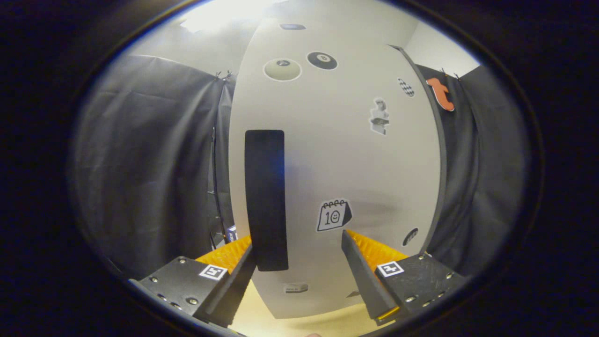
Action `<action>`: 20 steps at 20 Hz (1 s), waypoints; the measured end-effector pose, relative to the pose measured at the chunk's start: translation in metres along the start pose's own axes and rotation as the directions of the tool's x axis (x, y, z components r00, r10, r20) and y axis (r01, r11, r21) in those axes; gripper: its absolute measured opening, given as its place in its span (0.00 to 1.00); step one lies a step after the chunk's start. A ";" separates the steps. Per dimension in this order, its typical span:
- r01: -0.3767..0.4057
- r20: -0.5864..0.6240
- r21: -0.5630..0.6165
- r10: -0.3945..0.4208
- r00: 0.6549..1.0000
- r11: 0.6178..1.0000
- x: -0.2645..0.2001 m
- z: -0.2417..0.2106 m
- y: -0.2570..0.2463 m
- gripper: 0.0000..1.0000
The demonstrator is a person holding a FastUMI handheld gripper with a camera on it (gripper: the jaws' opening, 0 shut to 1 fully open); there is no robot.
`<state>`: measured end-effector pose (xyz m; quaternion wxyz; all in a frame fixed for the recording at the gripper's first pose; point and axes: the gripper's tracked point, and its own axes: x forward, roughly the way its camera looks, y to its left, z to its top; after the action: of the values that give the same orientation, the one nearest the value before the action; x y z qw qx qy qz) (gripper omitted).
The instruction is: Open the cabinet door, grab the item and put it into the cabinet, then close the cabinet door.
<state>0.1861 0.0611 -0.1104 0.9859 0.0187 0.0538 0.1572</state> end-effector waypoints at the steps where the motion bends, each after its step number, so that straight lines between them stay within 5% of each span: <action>1: -0.004 0.001 0.004 0.004 1.000 1.000 0.012 -0.001 0.008 1.00; 6: 0.015 0.016 -0.025 -0.014 1.000 1.000 0.051 0.002 0.020 1.00; 12: 0.125 0.040 -0.034 -0.123 0.992 0.992 0.082 0.001 0.021 1.00; 20: 0.212 0.080 -0.024 -0.210 0.974 0.977 0.084 0.004 0.019 1.00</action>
<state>0.2606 0.1051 -0.1140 0.9985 0.0031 0.0149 0.0517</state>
